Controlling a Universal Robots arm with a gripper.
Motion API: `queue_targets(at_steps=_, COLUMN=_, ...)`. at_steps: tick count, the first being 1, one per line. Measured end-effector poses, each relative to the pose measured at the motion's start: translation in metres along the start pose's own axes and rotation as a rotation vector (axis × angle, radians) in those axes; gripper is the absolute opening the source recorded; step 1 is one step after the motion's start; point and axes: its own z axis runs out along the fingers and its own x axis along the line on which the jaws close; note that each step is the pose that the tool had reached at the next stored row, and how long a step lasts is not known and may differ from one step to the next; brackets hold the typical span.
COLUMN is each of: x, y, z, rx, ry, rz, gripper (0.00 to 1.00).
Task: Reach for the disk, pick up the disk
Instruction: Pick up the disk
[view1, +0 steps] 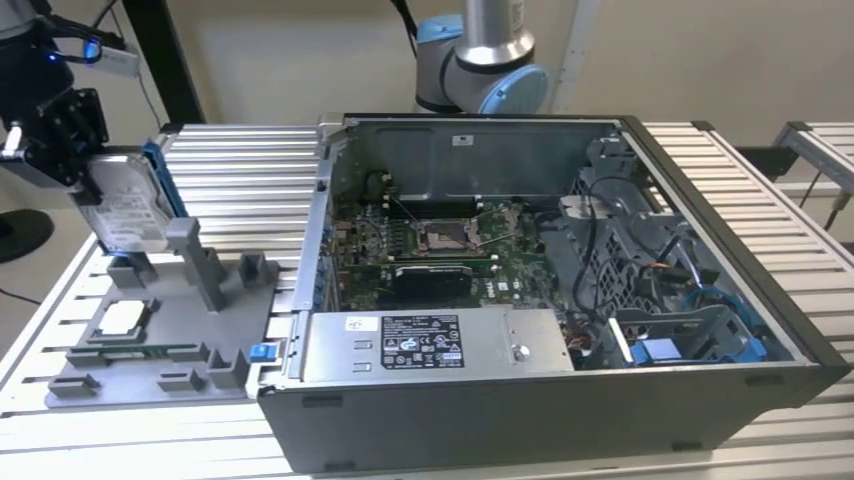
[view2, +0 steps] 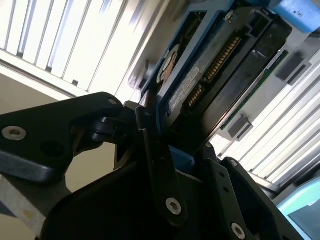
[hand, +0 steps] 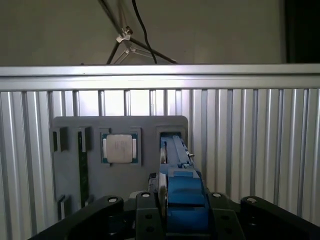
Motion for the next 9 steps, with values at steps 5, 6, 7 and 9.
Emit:
queue_targets(at_steps=5, x=-0.0002, y=-0.0001, z=-0.0110, rx=-0.0009, ry=0.0021, rz=0.000, gripper=0.00)
queue_targets(at_steps=6, x=-0.0002, y=-0.0002, z=-0.0132, rx=-0.0011, ry=0.0028, rz=0.000, gripper=0.00)
queue_targets(at_steps=7, x=-0.0002, y=-0.0002, z=-0.0154, rx=-0.0013, ry=0.0033, rz=0.000, gripper=0.00)
queue_targets(at_steps=9, x=-0.0003, y=-0.0003, z=-0.0195, rx=-0.0015, ry=0.0045, rz=0.000, gripper=0.00)
